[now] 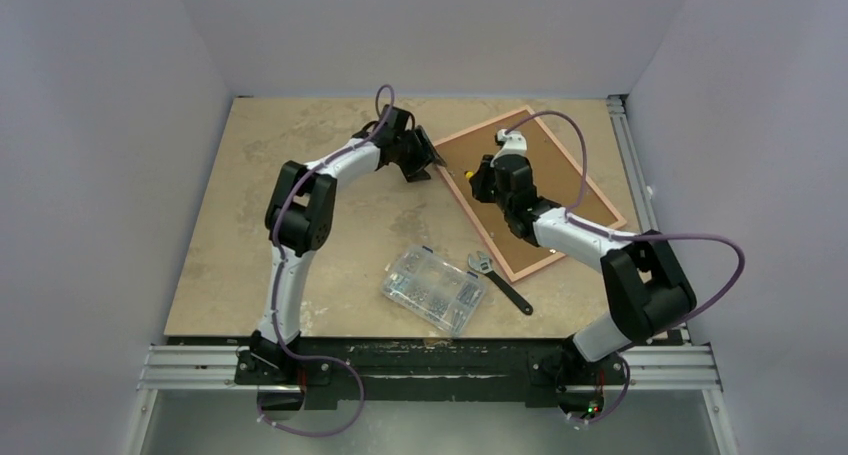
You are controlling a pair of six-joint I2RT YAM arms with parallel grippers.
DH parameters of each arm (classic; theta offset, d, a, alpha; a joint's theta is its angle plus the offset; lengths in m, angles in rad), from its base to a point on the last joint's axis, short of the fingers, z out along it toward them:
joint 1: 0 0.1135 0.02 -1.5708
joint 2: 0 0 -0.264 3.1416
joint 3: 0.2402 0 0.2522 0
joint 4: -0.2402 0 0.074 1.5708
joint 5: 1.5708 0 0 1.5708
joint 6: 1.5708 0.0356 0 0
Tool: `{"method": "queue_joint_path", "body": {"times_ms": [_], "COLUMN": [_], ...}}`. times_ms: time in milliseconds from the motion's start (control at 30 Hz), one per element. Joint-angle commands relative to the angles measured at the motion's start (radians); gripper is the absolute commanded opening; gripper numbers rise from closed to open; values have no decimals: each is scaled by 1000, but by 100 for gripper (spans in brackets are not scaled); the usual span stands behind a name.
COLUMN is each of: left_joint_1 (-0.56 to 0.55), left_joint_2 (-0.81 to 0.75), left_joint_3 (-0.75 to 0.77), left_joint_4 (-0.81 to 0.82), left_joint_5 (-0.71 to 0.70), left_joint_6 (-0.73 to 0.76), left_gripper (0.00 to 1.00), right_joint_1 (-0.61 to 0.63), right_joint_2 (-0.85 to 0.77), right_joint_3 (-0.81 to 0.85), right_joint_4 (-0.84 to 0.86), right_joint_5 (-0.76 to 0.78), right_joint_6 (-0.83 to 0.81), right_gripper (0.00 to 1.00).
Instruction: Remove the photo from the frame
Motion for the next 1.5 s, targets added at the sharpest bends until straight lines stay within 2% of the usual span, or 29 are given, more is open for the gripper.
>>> {"method": "queue_joint_path", "body": {"times_ms": [0,133,233,300,400,767,1033,1200,1300,1467], "left_joint_1": [7,12,14,14,9,-2,-3,-1,7,33], "left_joint_2": [6,85,156,178,181,167,165,161,149,69], "left_joint_3": [130,259,351,357,341,298,292,293,294,282], "left_joint_4": [26,-73,-170,-187,-195,-206,-200,-204,-192,-149], "left_joint_5": [34,-39,-83,-97,-129,-159,-142,-130,-94,-18], "left_joint_6": [59,66,34,2,-26,-27,-12,-1,9,77], "left_gripper": [56,54,44,34,30,29,29,31,33,43], "right_joint_1": [0,1,0,0,1,1,2,-5,-40,-61], "right_joint_2": [38,76,93,99,106,220,297,284,248,185], "right_joint_3": [-27,-31,-38,-43,-54,20,121,207,237,205], "right_joint_4": [50,72,91,99,122,192,134,77,40,27], "right_joint_5": [-46,-58,-70,-69,-65,11,115,71,-5,-89], "right_joint_6": [20,20,20,22,29,62,80,97,181,253], "right_gripper": [0,0,0,0,0,0,0,0,0,0]}}
